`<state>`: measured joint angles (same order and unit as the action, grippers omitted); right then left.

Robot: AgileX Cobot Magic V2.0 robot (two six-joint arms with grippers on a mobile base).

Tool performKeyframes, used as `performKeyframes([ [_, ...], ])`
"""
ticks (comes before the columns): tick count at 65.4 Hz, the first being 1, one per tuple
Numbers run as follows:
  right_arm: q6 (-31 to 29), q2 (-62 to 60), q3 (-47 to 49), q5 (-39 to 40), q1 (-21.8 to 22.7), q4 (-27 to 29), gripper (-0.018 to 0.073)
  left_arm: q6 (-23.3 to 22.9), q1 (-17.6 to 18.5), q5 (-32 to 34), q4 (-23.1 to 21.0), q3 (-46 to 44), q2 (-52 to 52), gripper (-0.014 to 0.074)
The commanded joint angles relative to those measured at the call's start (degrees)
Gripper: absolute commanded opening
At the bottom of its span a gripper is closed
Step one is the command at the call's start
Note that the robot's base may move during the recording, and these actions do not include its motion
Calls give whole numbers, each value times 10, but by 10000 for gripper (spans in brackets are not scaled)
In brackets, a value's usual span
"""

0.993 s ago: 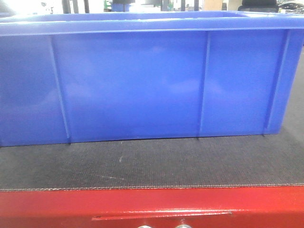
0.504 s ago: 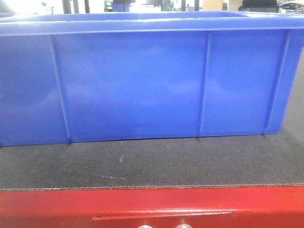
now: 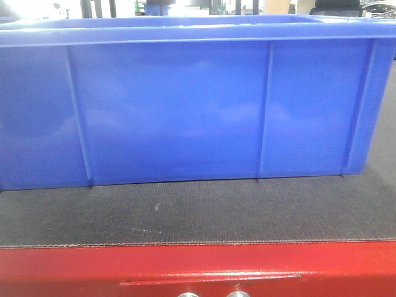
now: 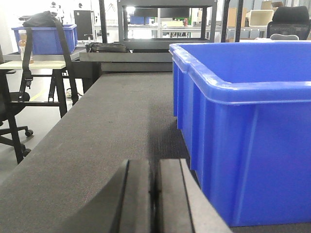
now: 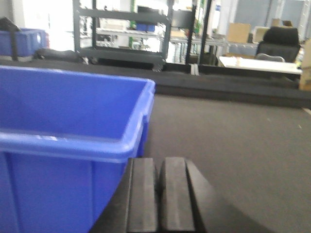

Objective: Move blue bin to conveyor side

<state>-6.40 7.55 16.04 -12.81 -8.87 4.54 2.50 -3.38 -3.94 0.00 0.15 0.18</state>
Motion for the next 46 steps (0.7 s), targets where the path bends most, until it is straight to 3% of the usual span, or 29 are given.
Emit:
performKeyframes([
  [1, -7, -16, -29, 21, 24, -4, -64, -1, 4, 7, -5, -1, -2, -6],
  [9, -7, -51, -97, 75, 55, -4, -64, -1, 4, 7, -5, -1, -2, -6],
  [19, -6, -76, -160, 149, 60, 2, -64, -1, 4, 7, -5, -1, -2, -6],
  [22, -6, -76, -160, 114, 61, 8, -64, -1, 4, 7, -5, -1, -2, -6],
  [46, -6, -76, -160, 125, 61, 8, -64, -1, 4, 7, -5, -1, -2, -6],
])
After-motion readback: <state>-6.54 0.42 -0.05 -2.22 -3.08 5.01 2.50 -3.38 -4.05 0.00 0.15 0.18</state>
